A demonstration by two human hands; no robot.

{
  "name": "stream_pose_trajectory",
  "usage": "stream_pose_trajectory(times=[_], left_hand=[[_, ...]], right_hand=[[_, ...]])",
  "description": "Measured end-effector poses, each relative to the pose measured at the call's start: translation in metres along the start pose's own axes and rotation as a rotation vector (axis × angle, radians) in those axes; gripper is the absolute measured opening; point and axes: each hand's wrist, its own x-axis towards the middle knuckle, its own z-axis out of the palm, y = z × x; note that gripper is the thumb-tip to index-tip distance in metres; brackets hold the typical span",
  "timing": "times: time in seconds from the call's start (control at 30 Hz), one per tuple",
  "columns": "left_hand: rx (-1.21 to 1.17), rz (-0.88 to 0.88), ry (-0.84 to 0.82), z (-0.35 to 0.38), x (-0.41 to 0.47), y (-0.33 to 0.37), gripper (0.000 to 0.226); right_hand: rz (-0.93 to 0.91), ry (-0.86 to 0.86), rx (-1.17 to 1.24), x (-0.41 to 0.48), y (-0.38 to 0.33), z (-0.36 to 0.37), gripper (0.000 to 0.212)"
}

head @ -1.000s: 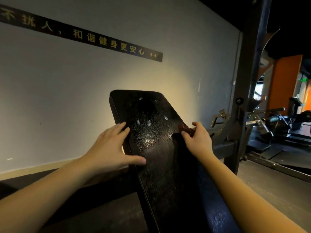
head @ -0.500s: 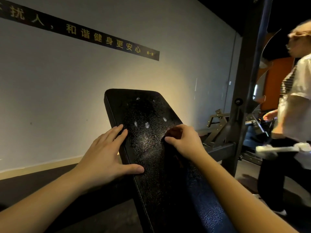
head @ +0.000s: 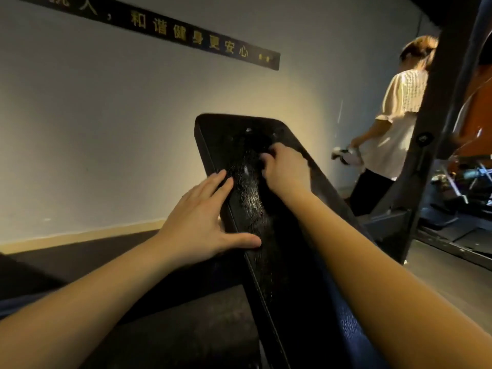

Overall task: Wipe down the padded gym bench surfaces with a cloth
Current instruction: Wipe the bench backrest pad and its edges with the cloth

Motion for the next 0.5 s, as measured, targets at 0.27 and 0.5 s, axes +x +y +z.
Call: stream_pose_trajectory(times=[0.27,0.5], left_hand=[[-0.087,0.024,0.045,0.007,-0.001,-0.003,0.137],[-0.002,0.068,0.032,0.002,0.000,-0.006,0.132]], right_hand=[[-0.049,0.037,-0.147,-0.044,0.081,-0.029,0.026],[-0.001,0.047,-0.098,0.020,0.009,0.011,0.027]])
